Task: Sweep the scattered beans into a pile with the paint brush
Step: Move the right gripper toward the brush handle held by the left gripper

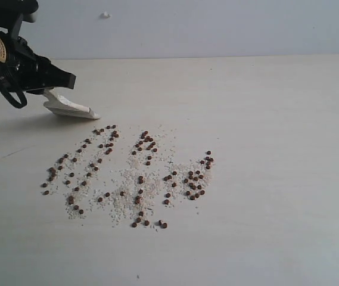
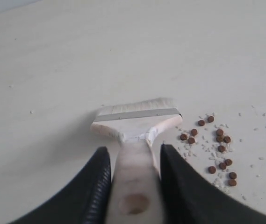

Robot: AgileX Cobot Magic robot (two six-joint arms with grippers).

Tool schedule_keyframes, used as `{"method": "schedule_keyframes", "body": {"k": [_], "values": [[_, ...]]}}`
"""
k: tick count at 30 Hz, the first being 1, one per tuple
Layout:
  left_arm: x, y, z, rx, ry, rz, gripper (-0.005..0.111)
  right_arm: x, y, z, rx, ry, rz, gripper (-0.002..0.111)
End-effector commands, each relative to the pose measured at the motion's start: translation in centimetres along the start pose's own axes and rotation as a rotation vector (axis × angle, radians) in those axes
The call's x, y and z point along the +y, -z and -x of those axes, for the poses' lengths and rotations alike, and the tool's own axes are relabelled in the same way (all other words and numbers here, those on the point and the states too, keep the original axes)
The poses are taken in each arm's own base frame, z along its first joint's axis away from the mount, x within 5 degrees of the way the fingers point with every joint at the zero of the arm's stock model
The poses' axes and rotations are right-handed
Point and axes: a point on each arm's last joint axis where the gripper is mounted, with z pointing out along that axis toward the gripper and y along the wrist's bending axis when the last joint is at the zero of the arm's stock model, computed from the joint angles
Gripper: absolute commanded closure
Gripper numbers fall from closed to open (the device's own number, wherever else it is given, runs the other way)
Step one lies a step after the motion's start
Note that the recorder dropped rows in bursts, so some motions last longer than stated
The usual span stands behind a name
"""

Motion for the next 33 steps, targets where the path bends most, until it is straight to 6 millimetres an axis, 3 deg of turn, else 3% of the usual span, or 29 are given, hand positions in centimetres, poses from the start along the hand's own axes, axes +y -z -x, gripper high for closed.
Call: {"method": "schedule_keyframes", "body": {"k": [1,5,10,14,18,22,26,33], "values": [[0.0,1.1,1.0,-0.073,-0.007,-0.018,0.107,-0.3,-6.4,-2.8,0.24,0.065,0.227,0.108],[0.1,1.5,1.2,-0.088,-0.005,-0.021,0.107,-0.6,-11.3,-7.7,0.387,0.056,0.502,0.108],[0.0,1.6,1.4,-0.112,-0.017,-0.033,0.107,0.2,-14.9,-14.7,0.457,-0.145,0.704,0.103],[0.0,1.6,1.4,-0.112,-0.019,-0.033,0.107,3.5,-17.0,-20.9,0.496,-0.132,0.854,0.089],[0.0,1.6,1.4,-0.112,-0.019,-0.033,0.107,7.6,-18.8,-25.4,0.467,-0.108,0.962,0.075],[0.0,1.6,1.4,-0.112,-0.019,-0.033,0.107,11.7,-20.9,-27.9,0.409,-0.126,1.009,0.062],[0.0,1.6,1.4,-0.11,-0.019,-0.032,0.107,14.9,-22.6,-29.2,0.352,-0.124,1.065,0.054],[0.0,1.6,1.3,-0.103,-0.017,-0.028,0.107,18.5,-25.0,-30.2,0.337,-0.062,1.058,0.053]]}}
